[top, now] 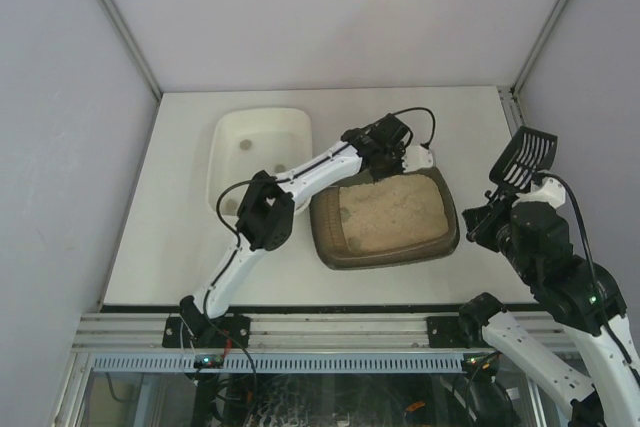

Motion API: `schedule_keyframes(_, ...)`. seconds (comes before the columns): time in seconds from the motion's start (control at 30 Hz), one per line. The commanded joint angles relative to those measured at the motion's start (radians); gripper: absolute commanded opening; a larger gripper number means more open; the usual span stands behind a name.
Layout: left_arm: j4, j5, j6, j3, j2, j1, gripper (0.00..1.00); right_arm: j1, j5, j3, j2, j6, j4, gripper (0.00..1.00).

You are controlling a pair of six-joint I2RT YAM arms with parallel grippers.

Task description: Clean the litter box

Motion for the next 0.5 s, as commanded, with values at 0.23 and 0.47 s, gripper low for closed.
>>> schedule_keyframes(0.23, -0.005, 0.555, 0.666, 0.162, 0.024, -0.041, 0.0, -0.058, 0.014, 0.002, -0.044, 0.041, -0.053, 0.0)
schedule_keyframes(0.47, -0.068, 0.716, 0.908, 0.182, 0.066, -0.075, 0.0, -0.063, 0.054, 0.002, -0.071, 0.134, -0.157, 0.0)
